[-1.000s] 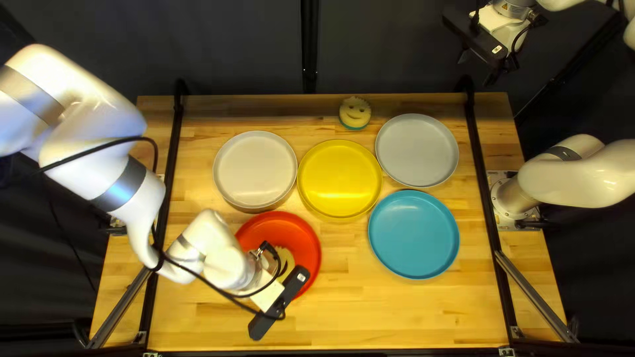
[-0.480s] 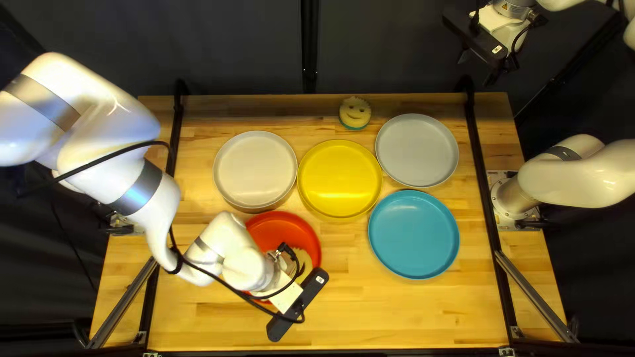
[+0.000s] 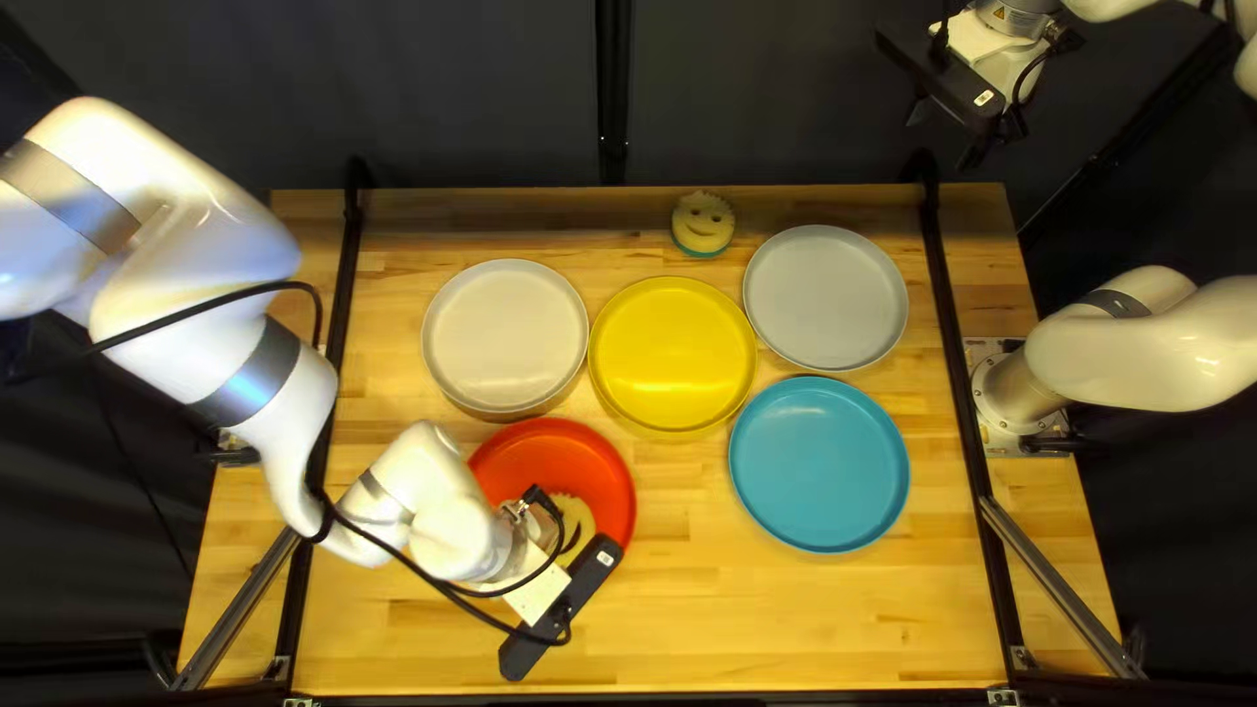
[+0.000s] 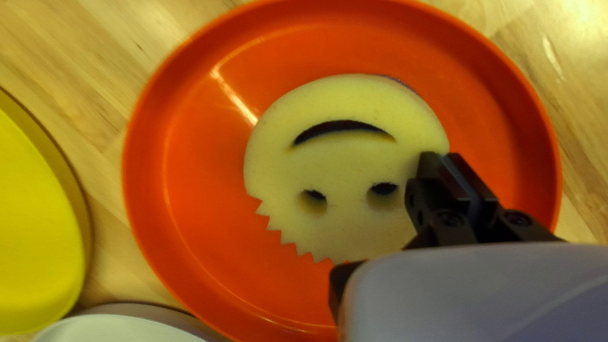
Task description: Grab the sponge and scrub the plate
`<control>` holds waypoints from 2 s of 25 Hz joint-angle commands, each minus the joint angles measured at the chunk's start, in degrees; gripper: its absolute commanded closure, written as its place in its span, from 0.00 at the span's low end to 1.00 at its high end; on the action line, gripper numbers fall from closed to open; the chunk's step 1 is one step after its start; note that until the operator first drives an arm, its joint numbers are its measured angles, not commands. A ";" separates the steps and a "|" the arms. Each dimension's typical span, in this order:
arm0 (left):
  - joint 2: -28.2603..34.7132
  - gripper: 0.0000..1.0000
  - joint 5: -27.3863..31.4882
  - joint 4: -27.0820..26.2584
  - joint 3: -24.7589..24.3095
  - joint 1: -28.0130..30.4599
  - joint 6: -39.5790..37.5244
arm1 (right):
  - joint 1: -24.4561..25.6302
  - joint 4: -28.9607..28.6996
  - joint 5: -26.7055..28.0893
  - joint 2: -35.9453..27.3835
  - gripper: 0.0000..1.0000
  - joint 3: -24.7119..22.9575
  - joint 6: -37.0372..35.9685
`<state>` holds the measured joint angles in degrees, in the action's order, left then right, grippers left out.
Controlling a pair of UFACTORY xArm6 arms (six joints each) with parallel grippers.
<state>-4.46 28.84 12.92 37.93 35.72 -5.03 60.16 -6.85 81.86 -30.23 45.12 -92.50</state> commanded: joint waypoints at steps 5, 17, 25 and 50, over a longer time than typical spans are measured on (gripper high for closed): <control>-1.18 1.00 1.33 -0.23 2.39 -0.58 -0.25 | 0.00 0.00 0.00 0.00 0.00 0.00 0.00; -6.04 1.00 0.47 0.65 8.66 -6.26 8.37 | 0.00 0.00 0.00 0.00 0.00 0.00 0.00; 1.32 1.00 0.64 -0.50 -0.53 -5.41 6.06 | 0.00 0.00 0.00 0.00 0.00 0.00 0.00; 1.55 1.00 -0.14 1.25 -1.94 -13.15 8.64 | 0.00 0.00 0.00 0.00 0.00 0.00 0.00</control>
<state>-3.11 28.79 13.91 36.10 22.82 3.42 60.16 -6.85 81.86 -30.23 45.12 -92.50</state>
